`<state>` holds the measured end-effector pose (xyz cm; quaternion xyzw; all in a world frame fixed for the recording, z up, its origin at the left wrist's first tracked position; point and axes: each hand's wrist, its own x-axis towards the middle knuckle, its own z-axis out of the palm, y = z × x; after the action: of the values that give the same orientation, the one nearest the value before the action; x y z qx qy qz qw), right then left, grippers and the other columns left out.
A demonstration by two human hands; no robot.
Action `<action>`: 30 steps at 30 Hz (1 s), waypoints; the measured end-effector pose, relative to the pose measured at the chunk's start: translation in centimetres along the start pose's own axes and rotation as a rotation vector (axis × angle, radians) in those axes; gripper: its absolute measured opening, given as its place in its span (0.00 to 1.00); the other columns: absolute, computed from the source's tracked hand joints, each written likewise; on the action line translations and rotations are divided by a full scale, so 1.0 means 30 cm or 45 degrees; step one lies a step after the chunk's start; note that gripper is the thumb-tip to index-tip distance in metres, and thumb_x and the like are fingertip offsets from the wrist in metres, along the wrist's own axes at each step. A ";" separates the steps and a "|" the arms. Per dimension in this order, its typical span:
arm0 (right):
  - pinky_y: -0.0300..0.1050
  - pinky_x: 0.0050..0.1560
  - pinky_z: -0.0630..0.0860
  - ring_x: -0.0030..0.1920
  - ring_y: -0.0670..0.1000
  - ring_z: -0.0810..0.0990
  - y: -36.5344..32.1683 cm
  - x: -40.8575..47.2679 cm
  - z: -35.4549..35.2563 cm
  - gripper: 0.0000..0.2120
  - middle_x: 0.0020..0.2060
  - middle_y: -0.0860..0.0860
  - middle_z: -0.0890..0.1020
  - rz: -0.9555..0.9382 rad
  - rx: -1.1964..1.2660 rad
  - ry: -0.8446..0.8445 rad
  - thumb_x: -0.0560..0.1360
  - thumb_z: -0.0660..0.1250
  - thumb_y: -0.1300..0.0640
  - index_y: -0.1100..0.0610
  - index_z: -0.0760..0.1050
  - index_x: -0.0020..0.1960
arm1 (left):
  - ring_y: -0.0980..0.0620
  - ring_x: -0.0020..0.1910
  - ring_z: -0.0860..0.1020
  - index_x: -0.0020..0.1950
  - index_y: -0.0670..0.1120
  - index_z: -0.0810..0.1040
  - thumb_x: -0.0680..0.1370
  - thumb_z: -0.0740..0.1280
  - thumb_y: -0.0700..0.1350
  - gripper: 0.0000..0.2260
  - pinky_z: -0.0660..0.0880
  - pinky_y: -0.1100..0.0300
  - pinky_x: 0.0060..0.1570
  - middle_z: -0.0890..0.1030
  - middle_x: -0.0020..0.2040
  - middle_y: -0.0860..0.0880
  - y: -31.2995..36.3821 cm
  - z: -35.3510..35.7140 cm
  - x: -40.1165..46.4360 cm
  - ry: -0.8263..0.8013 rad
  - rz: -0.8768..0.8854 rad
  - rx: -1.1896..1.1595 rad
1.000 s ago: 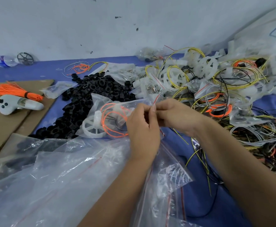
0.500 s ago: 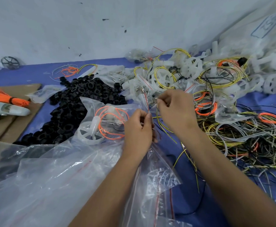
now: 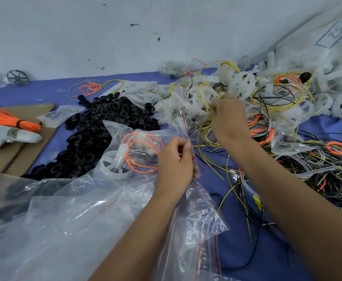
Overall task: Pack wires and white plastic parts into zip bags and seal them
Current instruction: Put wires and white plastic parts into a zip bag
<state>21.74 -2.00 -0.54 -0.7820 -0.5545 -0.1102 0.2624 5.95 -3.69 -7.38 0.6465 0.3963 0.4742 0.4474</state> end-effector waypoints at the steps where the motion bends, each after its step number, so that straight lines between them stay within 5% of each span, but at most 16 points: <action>1: 0.51 0.44 0.74 0.45 0.60 0.75 0.007 -0.002 0.002 0.07 0.45 0.59 0.75 -0.025 0.009 -0.001 0.74 0.63 0.72 0.64 0.77 0.43 | 0.53 0.20 0.75 0.41 0.47 0.71 0.84 0.62 0.41 0.12 0.75 0.56 0.22 0.75 0.27 0.51 -0.002 0.002 0.000 -0.007 0.002 0.009; 6: 0.53 0.50 0.75 0.51 0.61 0.76 0.010 -0.011 0.007 0.11 0.51 0.57 0.76 -0.062 0.037 -0.049 0.78 0.70 0.61 0.61 0.80 0.59 | 0.51 0.21 0.76 0.41 0.50 0.71 0.84 0.62 0.43 0.11 0.77 0.48 0.23 0.76 0.27 0.51 -0.012 0.000 -0.001 -0.028 0.001 0.027; 13: 0.49 0.41 0.70 0.39 0.58 0.75 0.031 0.005 -0.004 0.12 0.37 0.60 0.78 -0.067 0.183 0.047 0.79 0.70 0.59 0.66 0.78 0.40 | 0.52 0.20 0.76 0.41 0.50 0.71 0.84 0.63 0.43 0.12 0.73 0.58 0.21 0.75 0.27 0.50 -0.019 -0.001 0.002 -0.019 -0.003 0.014; 16: 0.59 0.40 0.80 0.33 0.57 0.82 0.046 -0.023 -0.007 0.12 0.32 0.60 0.80 -0.001 0.545 0.183 0.80 0.68 0.59 0.67 0.80 0.42 | 0.52 0.20 0.76 0.40 0.50 0.71 0.84 0.63 0.44 0.12 0.73 0.58 0.22 0.75 0.27 0.50 -0.022 -0.001 0.003 -0.019 0.000 0.010; 19: 0.53 0.36 0.83 0.29 0.48 0.83 0.047 -0.038 -0.023 0.09 0.31 0.54 0.83 0.128 0.863 0.345 0.80 0.69 0.59 0.61 0.84 0.45 | 0.53 0.20 0.75 0.41 0.49 0.71 0.84 0.63 0.43 0.11 0.73 0.59 0.22 0.75 0.26 0.50 -0.020 0.001 0.004 -0.017 -0.009 0.001; 22: 0.52 0.35 0.84 0.30 0.52 0.84 0.049 -0.030 -0.054 0.07 0.30 0.49 0.82 0.275 1.144 0.441 0.80 0.69 0.58 0.57 0.84 0.45 | 0.54 0.20 0.74 0.41 0.48 0.71 0.84 0.63 0.42 0.12 0.72 0.59 0.21 0.74 0.26 0.52 -0.016 0.002 0.004 -0.007 -0.014 -0.003; 30: 0.45 0.29 0.79 0.27 0.51 0.82 0.049 -0.058 -0.083 0.11 0.31 0.52 0.83 0.274 1.085 0.486 0.81 0.66 0.56 0.55 0.82 0.41 | 0.55 0.20 0.74 0.42 0.45 0.72 0.84 0.63 0.41 0.11 0.72 0.60 0.21 0.74 0.25 0.51 -0.004 0.002 -0.001 -0.007 -0.030 -0.012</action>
<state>22.78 -5.10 0.33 -0.6235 -0.4081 0.0129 0.6667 5.99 -3.70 -7.53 0.6410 0.4005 0.4690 0.4569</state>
